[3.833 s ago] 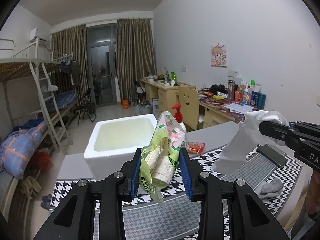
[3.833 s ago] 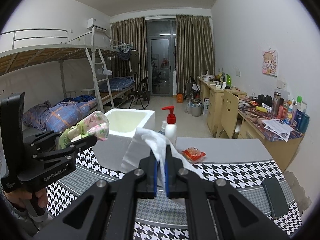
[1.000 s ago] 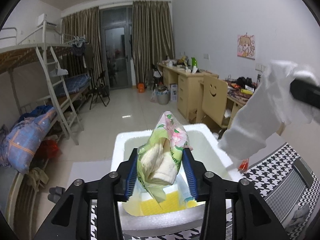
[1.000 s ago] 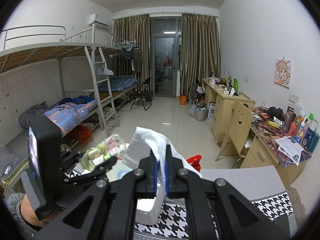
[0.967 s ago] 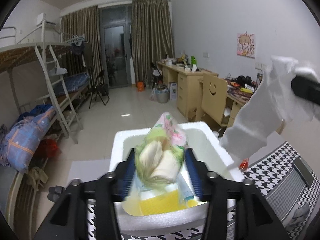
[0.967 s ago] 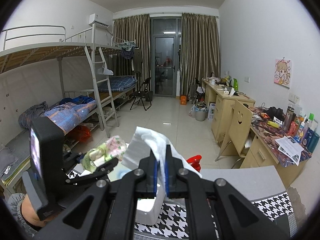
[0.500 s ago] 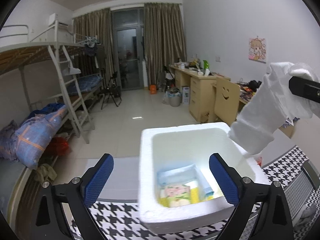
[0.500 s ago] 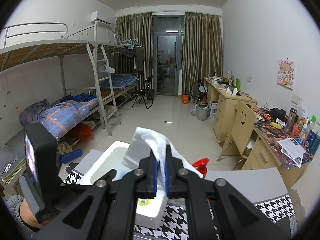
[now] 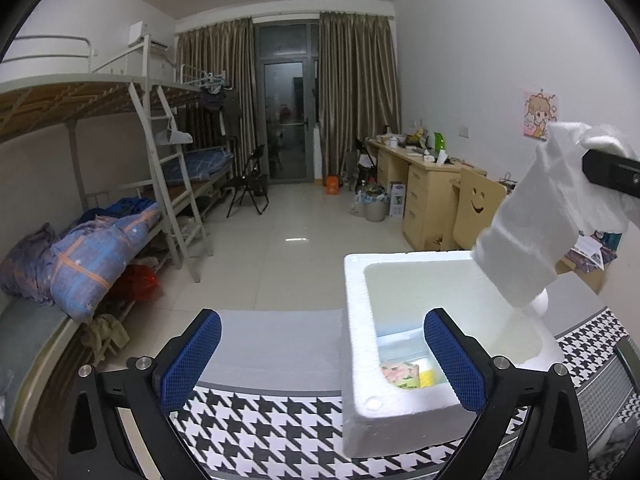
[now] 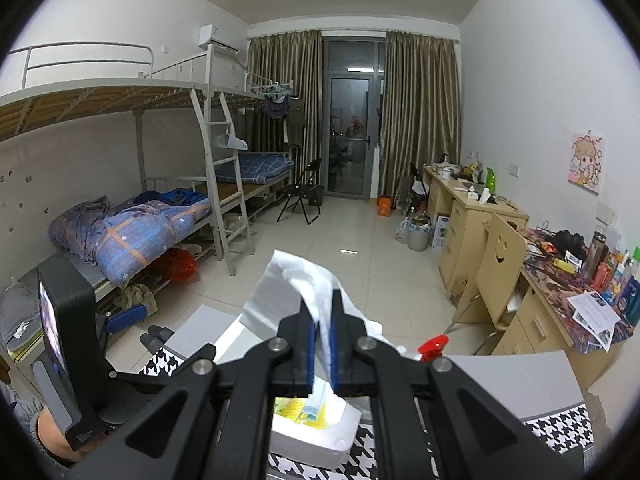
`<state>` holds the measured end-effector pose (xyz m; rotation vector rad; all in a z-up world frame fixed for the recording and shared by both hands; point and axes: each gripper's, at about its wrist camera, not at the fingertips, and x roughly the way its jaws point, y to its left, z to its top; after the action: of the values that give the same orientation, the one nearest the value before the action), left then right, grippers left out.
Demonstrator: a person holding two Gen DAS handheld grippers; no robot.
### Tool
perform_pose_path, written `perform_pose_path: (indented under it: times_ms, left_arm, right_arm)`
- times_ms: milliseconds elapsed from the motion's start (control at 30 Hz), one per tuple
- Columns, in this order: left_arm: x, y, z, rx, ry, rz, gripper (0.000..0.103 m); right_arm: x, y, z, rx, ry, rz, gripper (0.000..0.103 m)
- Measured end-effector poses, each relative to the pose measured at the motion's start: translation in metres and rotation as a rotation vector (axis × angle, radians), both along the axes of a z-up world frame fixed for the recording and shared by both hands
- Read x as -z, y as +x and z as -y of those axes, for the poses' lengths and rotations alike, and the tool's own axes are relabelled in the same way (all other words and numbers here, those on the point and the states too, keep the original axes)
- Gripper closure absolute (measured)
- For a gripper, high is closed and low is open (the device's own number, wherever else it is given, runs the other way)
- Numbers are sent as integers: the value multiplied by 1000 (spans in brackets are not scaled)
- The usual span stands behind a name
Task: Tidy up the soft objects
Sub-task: 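Lower white tissue into the foam box and open the right tool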
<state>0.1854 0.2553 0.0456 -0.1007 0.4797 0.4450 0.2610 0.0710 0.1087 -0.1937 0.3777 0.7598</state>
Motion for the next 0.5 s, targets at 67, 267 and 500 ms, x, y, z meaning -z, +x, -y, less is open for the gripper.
perform_pose_path:
  times_ms: [67, 267, 500]
  left_arm:
    - [0, -4, -1, -3, -2, 6, 1]
    - [0, -12, -3, -15, 6, 14, 1]
    - [-1, -18, -6, -28, 14, 24, 1]
  right_arm:
    - [3, 2, -4, -8, -4, -8, 95]
    - [11, 7, -12, -22, -15, -32, 95]
    - [23, 12, -22, -35, -49, -77, 95]
